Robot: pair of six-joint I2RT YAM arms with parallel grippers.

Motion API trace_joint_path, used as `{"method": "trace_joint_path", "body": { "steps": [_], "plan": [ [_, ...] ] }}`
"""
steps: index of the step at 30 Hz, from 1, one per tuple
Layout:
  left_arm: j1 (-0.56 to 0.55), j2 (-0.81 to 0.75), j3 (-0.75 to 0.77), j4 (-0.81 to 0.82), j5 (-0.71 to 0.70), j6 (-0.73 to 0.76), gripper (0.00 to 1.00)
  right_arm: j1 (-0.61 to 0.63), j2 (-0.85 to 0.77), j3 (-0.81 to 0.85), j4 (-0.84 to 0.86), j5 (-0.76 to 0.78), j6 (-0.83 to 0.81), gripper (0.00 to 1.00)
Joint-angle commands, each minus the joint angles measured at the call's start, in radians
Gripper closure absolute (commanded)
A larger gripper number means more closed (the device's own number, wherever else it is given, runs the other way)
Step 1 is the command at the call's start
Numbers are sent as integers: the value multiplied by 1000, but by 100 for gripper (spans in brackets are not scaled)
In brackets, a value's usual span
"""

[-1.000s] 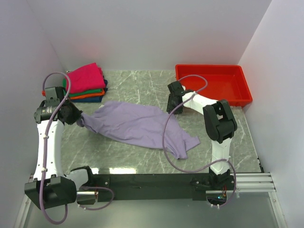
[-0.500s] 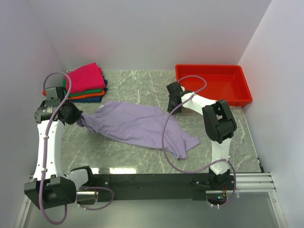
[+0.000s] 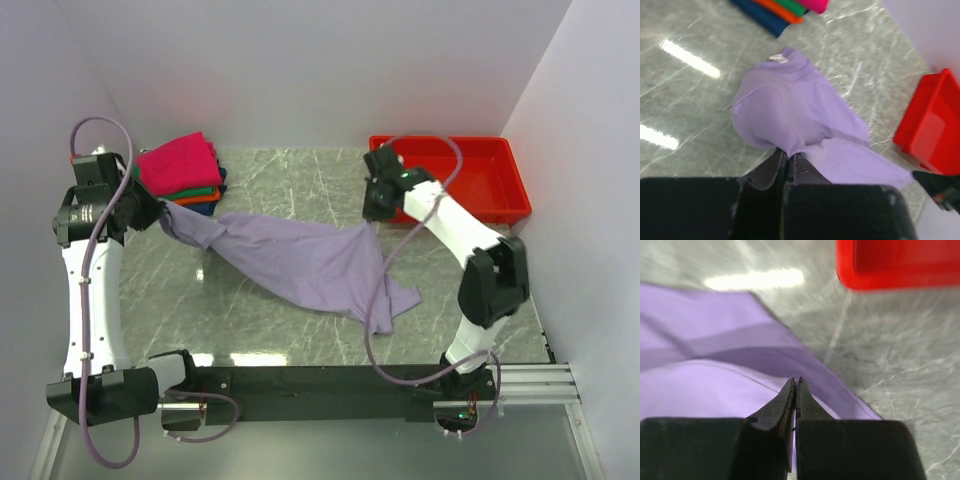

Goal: Fold and stack the t-shirts
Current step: Flatten the tshirt out

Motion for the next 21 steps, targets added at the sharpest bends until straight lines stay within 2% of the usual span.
{"method": "trace_joint_path", "body": {
  "steps": [1, 10, 14, 21],
  "plan": [
    [1, 34, 113, 54, 63, -19, 100, -19, -150, 176, -123, 37, -23, 100],
    [-1, 183, 587, 110, 167, -57, 100, -48, -193, 674, -323, 109, -109, 100],
    [-14, 163, 643, 125, 174, -54, 99, -50, -251, 736, -349, 110, -113, 100],
    [-45, 45, 698, 102, 164, -53, 99, -49, -478, 683, -361, 98, -87, 100]
  ]
}}
